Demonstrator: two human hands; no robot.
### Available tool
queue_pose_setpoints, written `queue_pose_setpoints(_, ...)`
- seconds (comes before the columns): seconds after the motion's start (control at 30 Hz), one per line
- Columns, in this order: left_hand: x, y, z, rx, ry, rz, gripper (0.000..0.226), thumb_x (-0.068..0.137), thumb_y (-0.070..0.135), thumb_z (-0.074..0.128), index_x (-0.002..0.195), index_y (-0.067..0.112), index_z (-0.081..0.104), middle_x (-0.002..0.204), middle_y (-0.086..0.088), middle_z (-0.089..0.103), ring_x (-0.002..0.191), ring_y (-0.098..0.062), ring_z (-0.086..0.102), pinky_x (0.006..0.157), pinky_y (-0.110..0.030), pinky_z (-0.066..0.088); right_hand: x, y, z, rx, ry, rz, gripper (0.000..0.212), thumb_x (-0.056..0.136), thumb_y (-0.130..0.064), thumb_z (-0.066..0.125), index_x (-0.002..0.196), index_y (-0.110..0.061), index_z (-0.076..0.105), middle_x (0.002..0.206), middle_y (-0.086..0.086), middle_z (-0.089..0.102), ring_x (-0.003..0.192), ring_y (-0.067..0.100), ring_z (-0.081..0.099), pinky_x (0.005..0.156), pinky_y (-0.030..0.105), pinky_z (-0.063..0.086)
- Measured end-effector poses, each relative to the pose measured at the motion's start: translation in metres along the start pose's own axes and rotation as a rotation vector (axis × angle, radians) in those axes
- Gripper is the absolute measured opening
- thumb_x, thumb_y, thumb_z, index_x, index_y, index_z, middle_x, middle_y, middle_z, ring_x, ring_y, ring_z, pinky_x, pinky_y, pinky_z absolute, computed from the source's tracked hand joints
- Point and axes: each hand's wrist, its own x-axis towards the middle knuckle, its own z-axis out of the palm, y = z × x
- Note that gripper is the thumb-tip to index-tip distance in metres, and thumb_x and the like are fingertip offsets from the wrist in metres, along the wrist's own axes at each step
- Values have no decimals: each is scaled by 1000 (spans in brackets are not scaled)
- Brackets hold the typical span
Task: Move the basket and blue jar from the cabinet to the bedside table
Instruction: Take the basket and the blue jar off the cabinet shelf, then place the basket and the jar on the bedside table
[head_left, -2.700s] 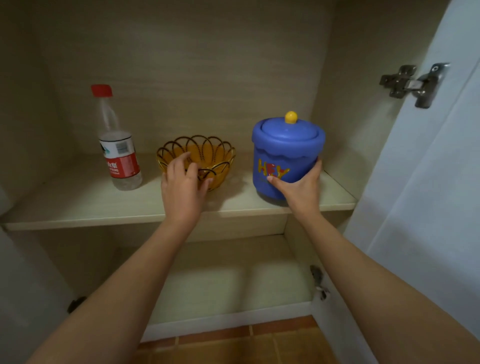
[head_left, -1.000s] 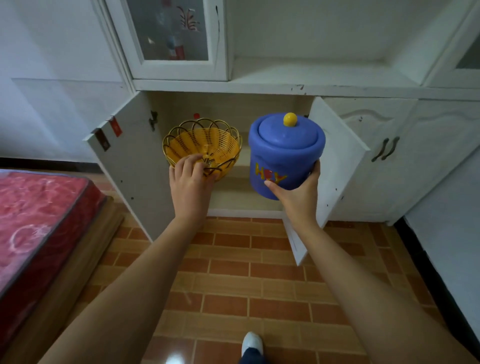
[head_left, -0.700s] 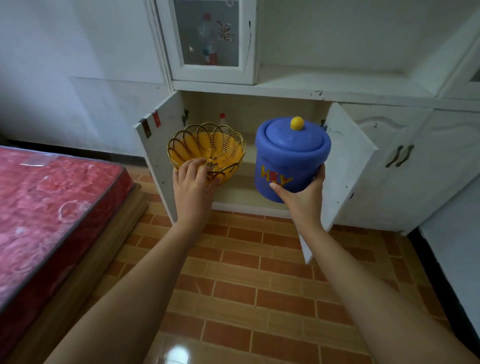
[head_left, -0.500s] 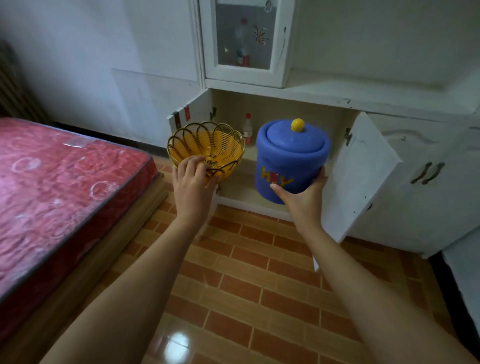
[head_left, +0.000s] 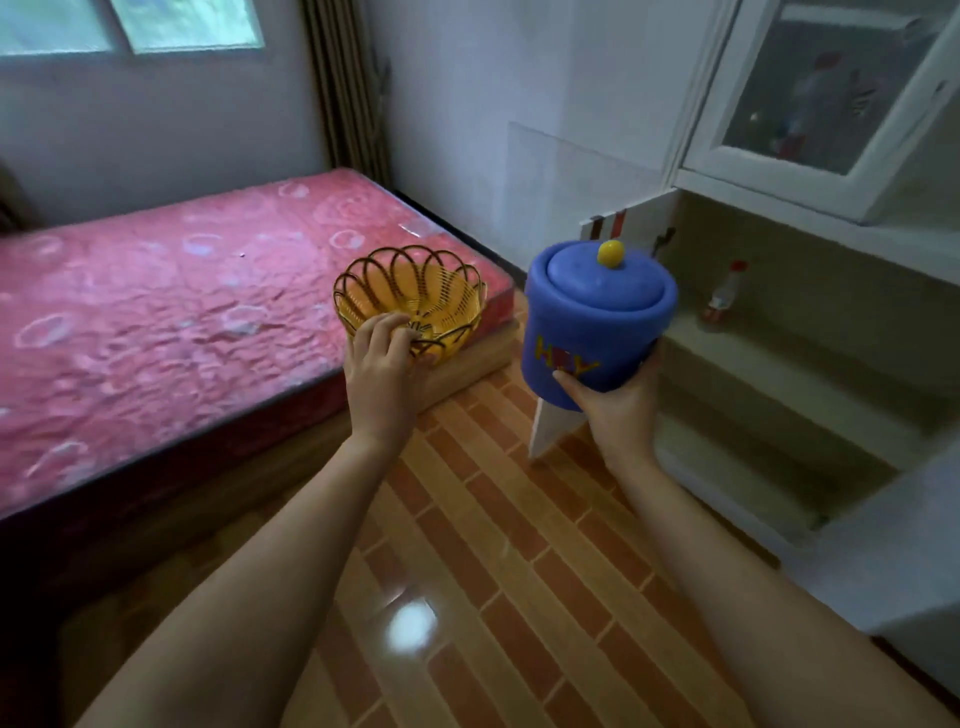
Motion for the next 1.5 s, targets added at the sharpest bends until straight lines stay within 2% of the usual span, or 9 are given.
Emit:
queue_pose_setpoints(0.07, -11, -23, -22, 61, 34, -55, 30, 79, 31, 55, 90, 4, 59, 109, -13, 62, 110, -29, 45, 91, -48, 39, -4, -6, 26, 29, -52, -5, 93, 54, -21, 89, 129, -3, 37, 125, 1, 50, 117, 18, 52, 93, 11, 40)
queue_pose_setpoints(0.2, -37, -64, -70, 180, 82, -140, 27, 80, 28, 55, 89, 3, 58, 109, -15, 61, 109, -29, 44, 90, -52, 41, -22, -19, 79, 118, -206, -26, 97, 54, -34, 86, 132, -8, 35, 132, 8, 50, 121, 20, 51, 99, 34, 44)
queue_pose_setpoints(0.3, -58, -92, -106, 265, 103, -212, 26, 80, 27, 55, 91, 3, 58, 110, -15, 60, 110, -31, 45, 91, -53, 40, -41, -32, 120, 192, -301, 6, 92, 53, -34, 87, 128, -15, 37, 129, 4, 52, 117, 13, 52, 97, 37, 46)
queue_pose_setpoints(0.37, -72, -109, -131, 319, 123, -252, 24, 80, 26, 57, 91, 4, 57, 111, -14, 60, 111, -31, 45, 91, -53, 40, -56, -40, 147, 238, -352, 11, 98, 50, -40, 87, 128, -8, 39, 129, 8, 54, 118, 18, 54, 97, 40, 45)
queue_pose_setpoints(0.57, -117, -157, -202, 473, 178, -401, 22, 77, 20, 66, 91, 5, 59, 110, -14, 61, 110, -32, 48, 92, -55, 40, -103, -74, 222, 335, -561, 22, 109, 48, -33, 87, 137, -10, 28, 136, 3, 46, 124, 13, 48, 101, 26, 42)
queue_pose_setpoints(0.7, -148, -187, -251, 562, 196, -467, 21, 80, 22, 64, 92, 6, 59, 110, -14, 60, 110, -31, 47, 92, -56, 40, -136, -101, 267, 368, -656, 7, 106, 54, -17, 89, 139, -13, 26, 138, 5, 45, 125, 13, 46, 101, 30, 42)
queue_pose_setpoints(1.17, -243, -284, -426, 783, 319, -716, 22, 77, 18, 72, 92, 7, 60, 110, -14, 60, 110, -33, 50, 89, -58, 42, -294, -198, 419, 436, -940, 5, 109, 57, -26, 87, 142, -19, 20, 139, 5, 44, 124, 17, 46, 101, 38, 42)
queue_pose_setpoints(1.4, -284, -315, -474, 925, 349, -828, 24, 76, 20, 73, 91, 3, 63, 107, -14, 63, 106, -32, 53, 91, -49, 42, -354, -231, 492, 487, -1101, -19, 106, 57, -23, 87, 140, -18, 22, 136, 3, 45, 121, 14, 47, 88, 9, 40)
queue_pose_setpoints(1.5, -300, -333, -494, 988, 364, -870, 25, 77, 22, 72, 91, 3, 63, 107, -13, 63, 106, -31, 53, 90, -47, 42, -377, -244, 525, 501, -1173, -19, 110, 55, -28, 87, 141, -20, 21, 139, 3, 44, 124, 14, 45, 99, 27, 42)
